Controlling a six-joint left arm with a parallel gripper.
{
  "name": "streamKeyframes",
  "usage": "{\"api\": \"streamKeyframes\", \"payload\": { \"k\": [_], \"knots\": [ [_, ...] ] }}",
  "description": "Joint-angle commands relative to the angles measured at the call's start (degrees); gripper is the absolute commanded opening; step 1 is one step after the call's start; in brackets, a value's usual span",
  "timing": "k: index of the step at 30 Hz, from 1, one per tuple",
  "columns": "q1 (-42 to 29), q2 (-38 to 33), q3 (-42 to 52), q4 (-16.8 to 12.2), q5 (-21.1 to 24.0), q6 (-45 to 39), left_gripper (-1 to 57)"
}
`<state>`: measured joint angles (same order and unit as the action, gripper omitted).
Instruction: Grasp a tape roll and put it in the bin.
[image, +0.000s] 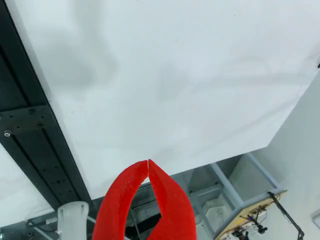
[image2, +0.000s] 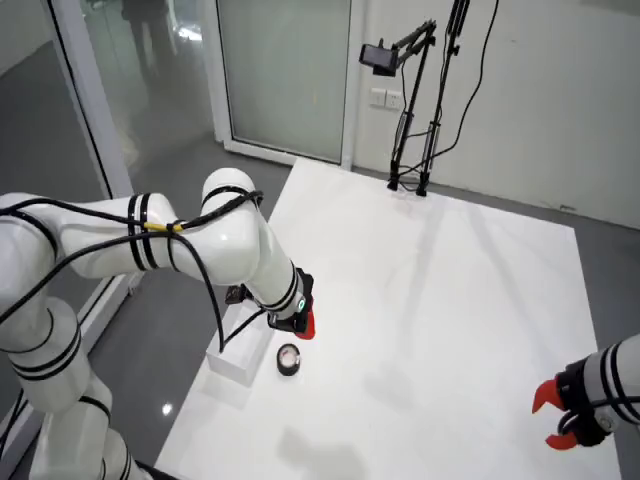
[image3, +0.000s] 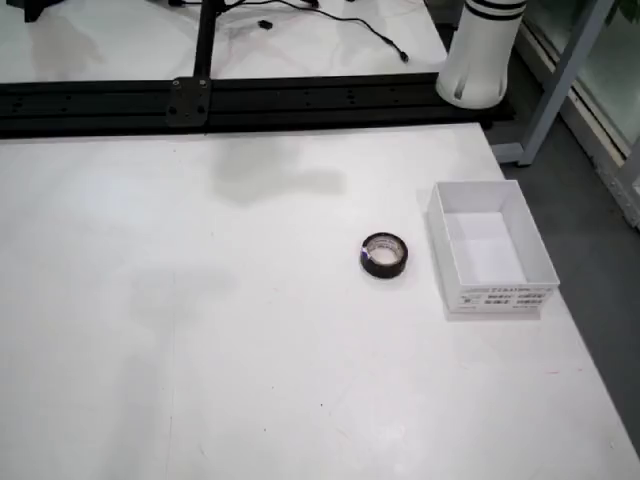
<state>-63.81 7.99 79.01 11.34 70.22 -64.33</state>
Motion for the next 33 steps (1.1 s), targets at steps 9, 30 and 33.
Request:
{"api": "streamKeyframes", "payload": {
  "k": [9, 30, 33],
  "knots": [
    [1.8, -2.6, 2.9, 2.0, 0.6, 1.3, -0.5],
    [6.8, 8.9, -1.3, 3.1, 0.5, -16.6, 3.1],
    [7.8, 11.0, -1.8, 3.3, 0.5, -19.8, 6.9]
  ]
}}
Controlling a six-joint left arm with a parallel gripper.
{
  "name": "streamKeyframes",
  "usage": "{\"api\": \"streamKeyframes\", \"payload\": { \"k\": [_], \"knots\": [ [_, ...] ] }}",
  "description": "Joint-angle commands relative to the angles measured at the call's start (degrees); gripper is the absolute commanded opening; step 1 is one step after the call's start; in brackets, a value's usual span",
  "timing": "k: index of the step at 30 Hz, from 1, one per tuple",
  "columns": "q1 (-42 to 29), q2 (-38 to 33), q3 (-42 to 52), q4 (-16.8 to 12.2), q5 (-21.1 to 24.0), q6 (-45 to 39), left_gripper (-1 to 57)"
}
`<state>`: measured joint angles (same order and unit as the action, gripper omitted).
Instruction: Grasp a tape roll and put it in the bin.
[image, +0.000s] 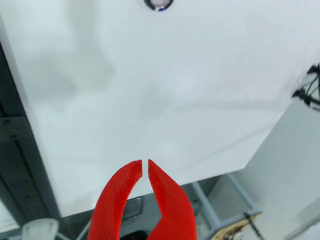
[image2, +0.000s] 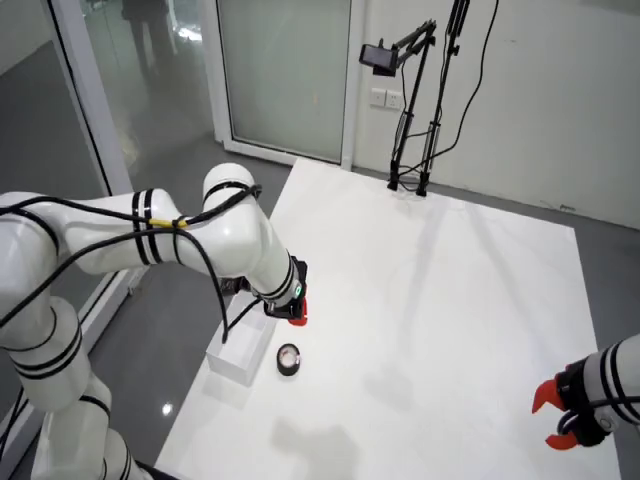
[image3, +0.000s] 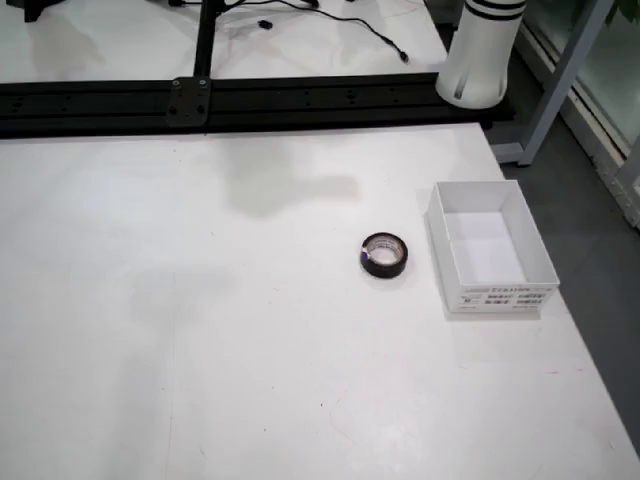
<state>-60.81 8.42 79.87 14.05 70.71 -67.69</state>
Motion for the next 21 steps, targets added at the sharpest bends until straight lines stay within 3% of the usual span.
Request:
{"api": "streamKeyframes", "payload": {
  "k": [1, 6, 21],
  "knots": [
    [5.3, 11.3, -2.7, 0.7, 0.1, -17.0, 8.2],
    [7.8, 14.1, -2.7, 0.9, 0.1, -17.7, 13.4],
    [13.4, 20.8, 0.3, 6.2, -2.0, -17.7, 20.1]
  ]
}}
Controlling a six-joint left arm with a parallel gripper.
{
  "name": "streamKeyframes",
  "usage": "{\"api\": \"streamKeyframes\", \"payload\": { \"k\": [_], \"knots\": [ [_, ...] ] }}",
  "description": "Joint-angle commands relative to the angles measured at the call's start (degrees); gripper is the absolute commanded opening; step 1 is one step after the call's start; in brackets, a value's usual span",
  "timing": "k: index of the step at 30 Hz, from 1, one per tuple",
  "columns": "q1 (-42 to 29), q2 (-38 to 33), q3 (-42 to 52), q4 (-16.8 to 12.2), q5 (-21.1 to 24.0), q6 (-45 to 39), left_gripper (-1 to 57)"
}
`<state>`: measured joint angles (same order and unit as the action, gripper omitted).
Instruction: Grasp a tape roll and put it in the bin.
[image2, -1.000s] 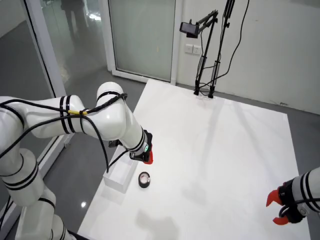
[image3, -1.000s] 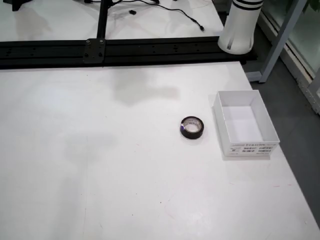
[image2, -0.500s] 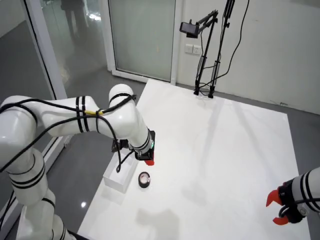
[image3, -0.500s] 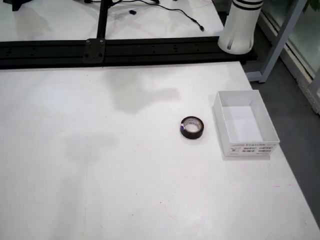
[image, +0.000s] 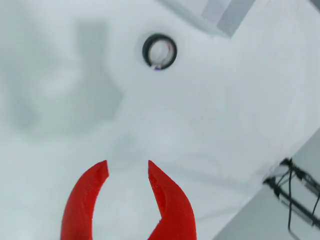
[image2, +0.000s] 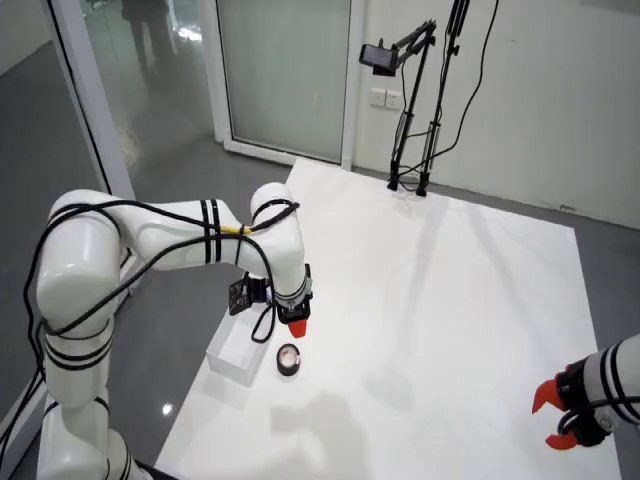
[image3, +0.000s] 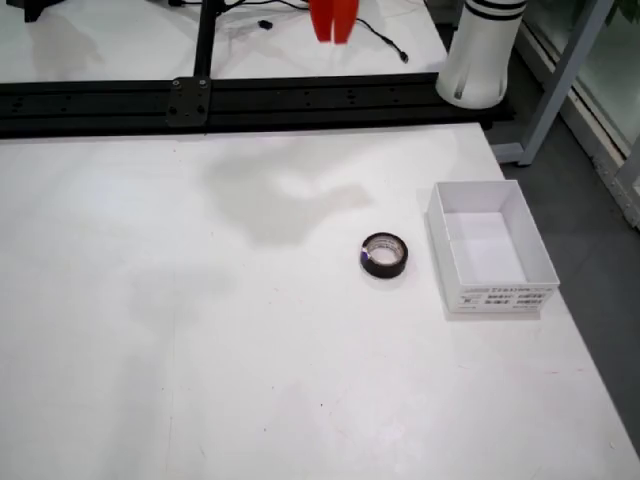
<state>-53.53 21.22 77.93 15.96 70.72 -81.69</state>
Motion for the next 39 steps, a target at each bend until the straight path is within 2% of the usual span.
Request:
{"api": "streamKeyframes", "payload": {
  "k": [1, 6, 14, 33, 39],
  "knots": [
    [6.3, 8.3, 2.3, 4.8, -2.3, -3.7, 20.8],
    [7.4, 11.1, 2.8, 6.0, -4.8, -3.7, 21.6],
    [9.0, 16.5, 4.5, 6.1, -10.5, -3.7, 21.6],
    [14.5, 24.7, 4.7, 9.3, -20.5, -3.7, 23.7],
    [15.6, 28.0, 2.5, 10.4, -22.3, -3.7, 23.7]
  ]
}}
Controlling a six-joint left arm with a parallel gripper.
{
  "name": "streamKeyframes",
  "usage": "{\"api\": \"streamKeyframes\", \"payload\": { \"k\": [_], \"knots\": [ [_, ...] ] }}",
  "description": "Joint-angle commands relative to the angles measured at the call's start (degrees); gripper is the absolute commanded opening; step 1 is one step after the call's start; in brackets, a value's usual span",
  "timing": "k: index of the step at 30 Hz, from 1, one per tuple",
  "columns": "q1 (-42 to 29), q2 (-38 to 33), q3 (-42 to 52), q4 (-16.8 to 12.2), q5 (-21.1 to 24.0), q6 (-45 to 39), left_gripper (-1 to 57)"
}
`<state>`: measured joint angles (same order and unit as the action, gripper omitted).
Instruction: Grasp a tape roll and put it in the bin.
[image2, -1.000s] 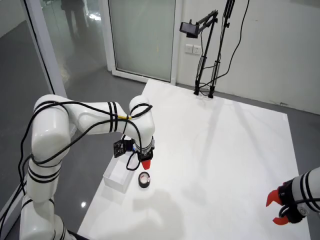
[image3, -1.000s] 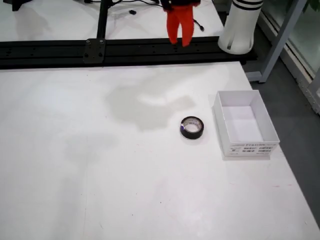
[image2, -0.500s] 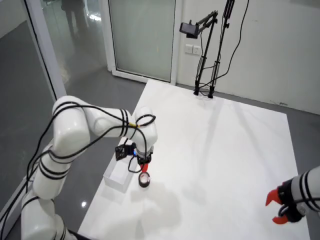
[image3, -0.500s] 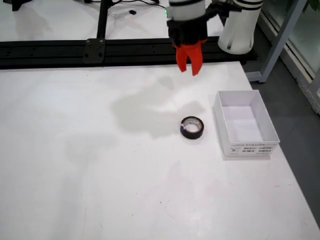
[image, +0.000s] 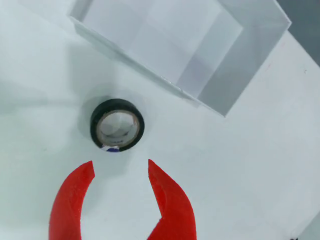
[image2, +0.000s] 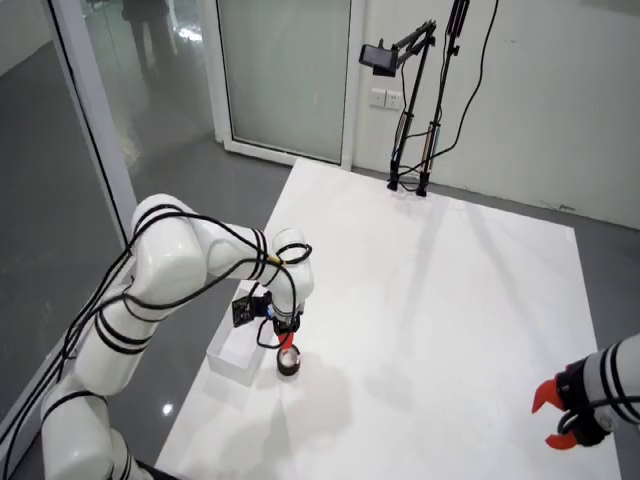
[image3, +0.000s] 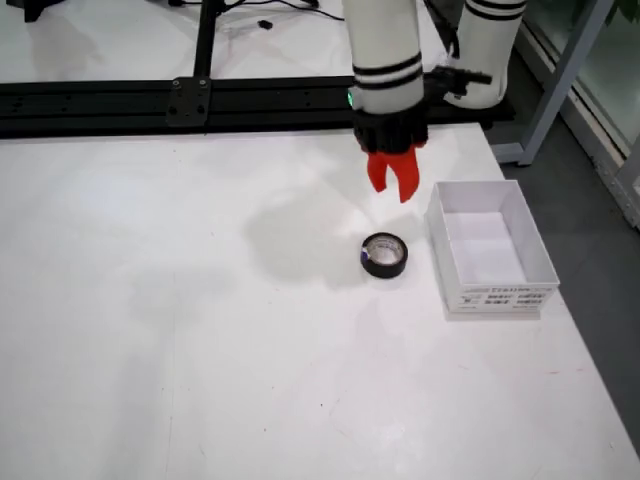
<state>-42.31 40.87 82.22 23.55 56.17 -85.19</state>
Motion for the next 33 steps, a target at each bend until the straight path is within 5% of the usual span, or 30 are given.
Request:
{"api": "streamKeyframes", "payload": {
  "k": [1, 33],
  "knots": [
    [4.4, 9.0, -2.3, 2.9, -7.9, -0.1, 23.7],
    [5.5, 18.5, -7.7, 3.4, -11.8, -0.1, 23.6]
  ]
}}
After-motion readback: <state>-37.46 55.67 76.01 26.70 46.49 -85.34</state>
